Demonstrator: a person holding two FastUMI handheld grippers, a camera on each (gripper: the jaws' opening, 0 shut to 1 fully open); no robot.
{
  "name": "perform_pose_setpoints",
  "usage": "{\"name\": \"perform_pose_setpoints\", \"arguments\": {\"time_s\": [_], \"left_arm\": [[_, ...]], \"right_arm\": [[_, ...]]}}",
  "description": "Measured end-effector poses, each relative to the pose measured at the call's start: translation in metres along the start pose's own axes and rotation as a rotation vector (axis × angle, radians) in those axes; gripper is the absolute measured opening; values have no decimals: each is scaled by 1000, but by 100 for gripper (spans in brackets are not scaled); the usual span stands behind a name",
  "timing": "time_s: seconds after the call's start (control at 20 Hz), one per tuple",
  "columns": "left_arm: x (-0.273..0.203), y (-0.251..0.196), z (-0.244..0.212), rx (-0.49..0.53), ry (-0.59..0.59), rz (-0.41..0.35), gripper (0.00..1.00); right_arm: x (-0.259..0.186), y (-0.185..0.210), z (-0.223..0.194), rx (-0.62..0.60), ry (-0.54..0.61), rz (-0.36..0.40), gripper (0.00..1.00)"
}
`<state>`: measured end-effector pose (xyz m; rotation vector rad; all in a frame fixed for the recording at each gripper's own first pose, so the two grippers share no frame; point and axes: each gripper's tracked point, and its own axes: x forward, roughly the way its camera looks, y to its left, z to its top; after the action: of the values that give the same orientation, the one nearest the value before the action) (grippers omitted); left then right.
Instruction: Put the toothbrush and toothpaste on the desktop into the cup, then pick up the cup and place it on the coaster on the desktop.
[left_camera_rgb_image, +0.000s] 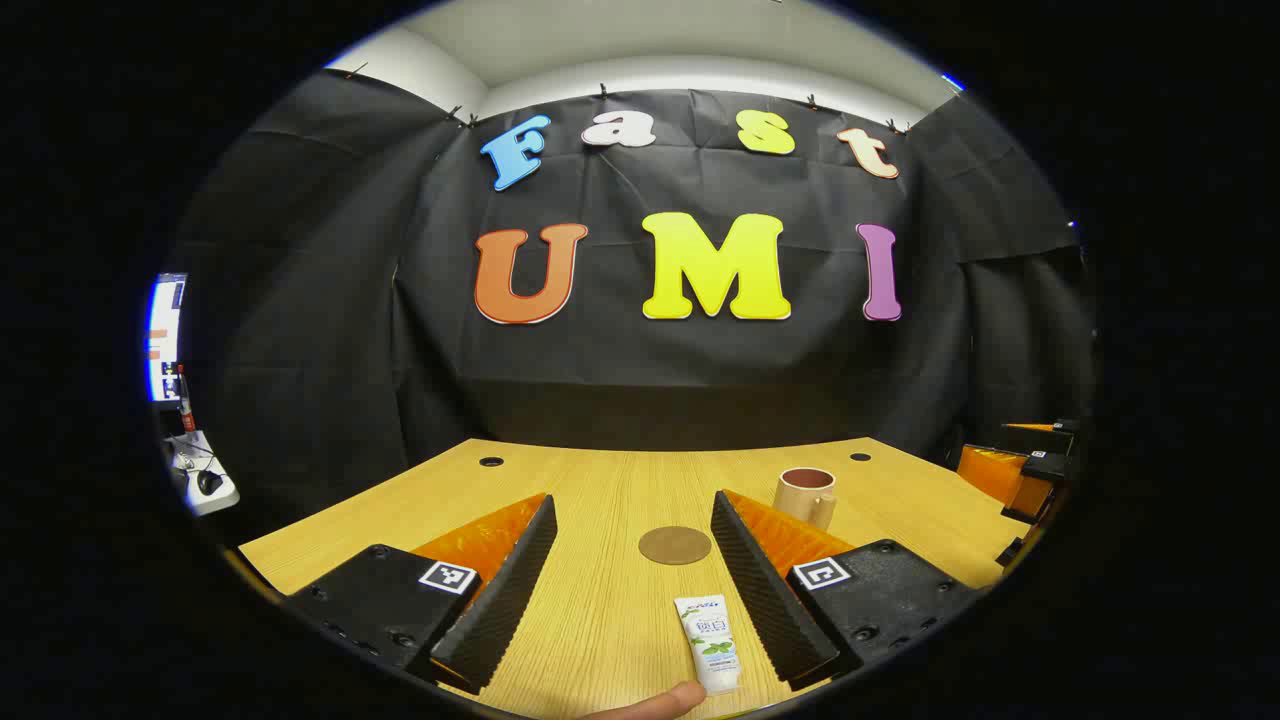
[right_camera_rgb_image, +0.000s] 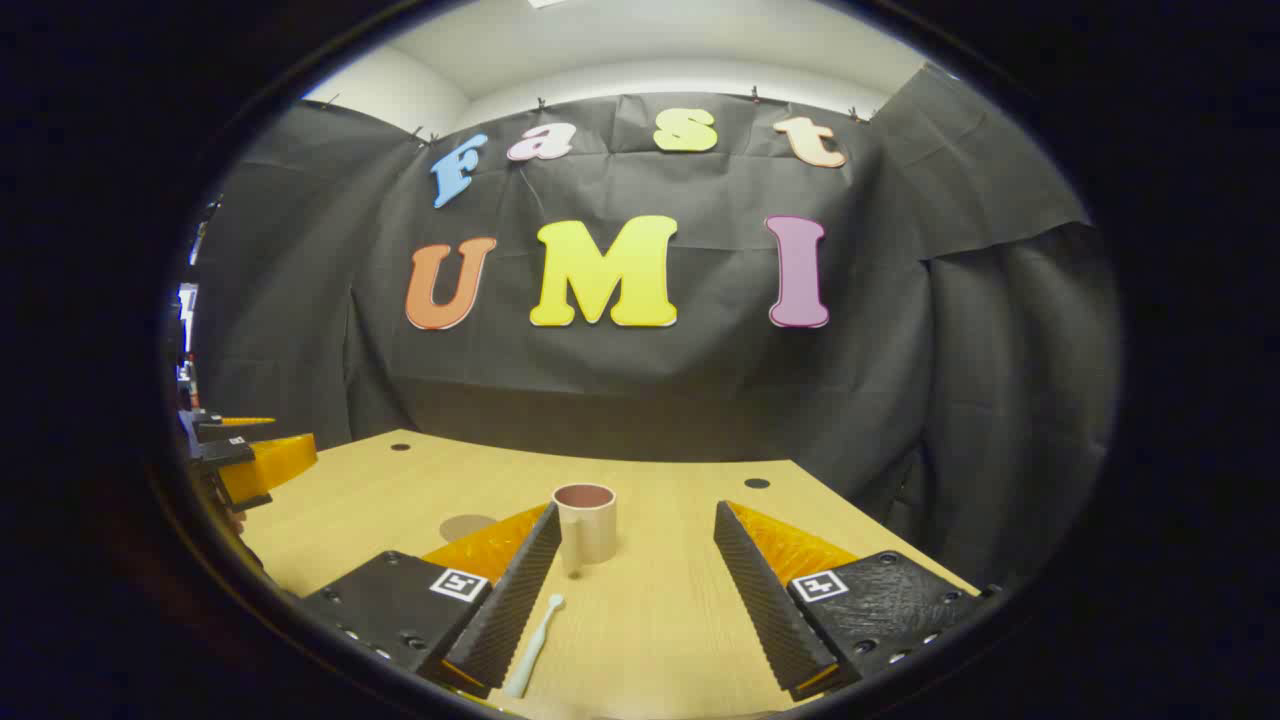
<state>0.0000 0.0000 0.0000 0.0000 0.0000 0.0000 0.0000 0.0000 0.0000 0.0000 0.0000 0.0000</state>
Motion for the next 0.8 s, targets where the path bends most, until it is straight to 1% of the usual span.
{"name": "perform_pose_setpoints", "arguments": {"time_s": [0.3, 0.5, 0.65, 0.8], "left_arm": [[-1, -2, 1, -7, -3, -7, 99], [-3, -6, 3, 1, -20, -26, 99], [-5, -3, 3, -1, -26, -24, 99], [-3, -1, 2, -5, -23, -20, 99]], "right_arm": [[1, 5, -2, 3, 8, 15, 94], [1, 3, -4, 4, 14, 4, 95], [-1, 8, -2, -3, 4, 11, 95], [0, 10, -2, -20, -6, 1, 94]]}}
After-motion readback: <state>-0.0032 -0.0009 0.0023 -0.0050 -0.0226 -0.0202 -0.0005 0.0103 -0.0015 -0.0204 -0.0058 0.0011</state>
